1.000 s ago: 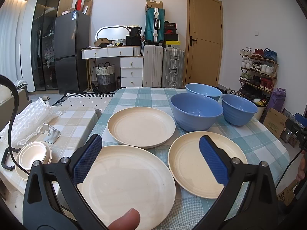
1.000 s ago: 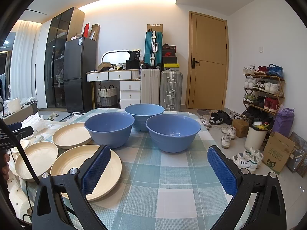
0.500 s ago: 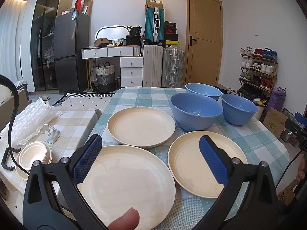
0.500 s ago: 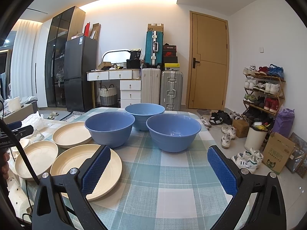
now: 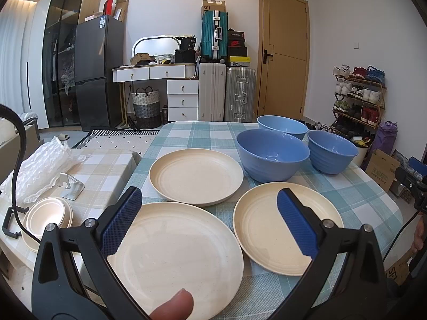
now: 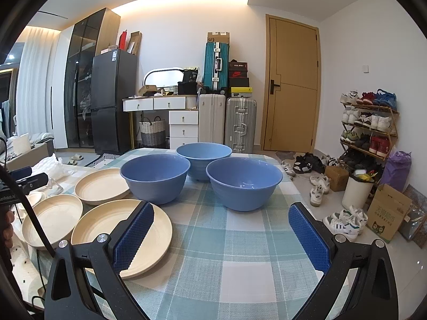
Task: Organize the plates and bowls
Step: 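Move the left tool toward a large cream plate while the right tool approaches its opposite rim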
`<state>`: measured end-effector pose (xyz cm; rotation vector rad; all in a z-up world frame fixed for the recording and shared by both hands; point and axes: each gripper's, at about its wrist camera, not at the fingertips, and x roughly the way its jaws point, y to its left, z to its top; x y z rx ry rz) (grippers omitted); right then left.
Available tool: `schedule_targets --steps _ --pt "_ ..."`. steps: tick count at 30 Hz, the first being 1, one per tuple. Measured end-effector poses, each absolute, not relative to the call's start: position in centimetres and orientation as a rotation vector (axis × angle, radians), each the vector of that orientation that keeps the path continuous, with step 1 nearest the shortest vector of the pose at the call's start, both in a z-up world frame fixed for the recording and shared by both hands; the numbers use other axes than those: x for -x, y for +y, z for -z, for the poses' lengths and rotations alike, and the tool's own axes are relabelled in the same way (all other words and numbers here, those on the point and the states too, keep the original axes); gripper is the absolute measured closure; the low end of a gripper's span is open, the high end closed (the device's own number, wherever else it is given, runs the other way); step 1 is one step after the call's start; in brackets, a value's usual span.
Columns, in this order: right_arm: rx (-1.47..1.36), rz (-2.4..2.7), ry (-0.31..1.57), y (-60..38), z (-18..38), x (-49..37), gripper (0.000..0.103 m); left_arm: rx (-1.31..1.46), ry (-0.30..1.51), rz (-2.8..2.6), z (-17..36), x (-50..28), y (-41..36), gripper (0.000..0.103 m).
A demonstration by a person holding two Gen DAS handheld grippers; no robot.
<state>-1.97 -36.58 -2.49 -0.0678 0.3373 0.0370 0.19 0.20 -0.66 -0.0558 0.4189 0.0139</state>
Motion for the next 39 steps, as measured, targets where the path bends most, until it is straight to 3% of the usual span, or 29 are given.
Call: schedule_targets --steps 11,17,24,39 --pt "0.054 -0.075 0.332 -35.6 2.0 1.6 0.0 0.102 0.423 0.024 0.3 0.0 0.9 0.002" --pt "0.087 -0.243 0.317 -31.7 0.0 -0.1 0.0 0.167 0.405 -0.008 -1.7 1.6 4.7 0.002" --pt "0.049 -0.489 0.439 -26.9 -1.6 -5.2 0.0 0.143 0.481 -0.149 -2.8 1.9 10.6 0.002" --pt "0.158 -0.777 0.573 -14.6 -3.2 -13.8 0.0 0.221 0.673 -0.119 -1.4 -6.9 16.6 0.002"
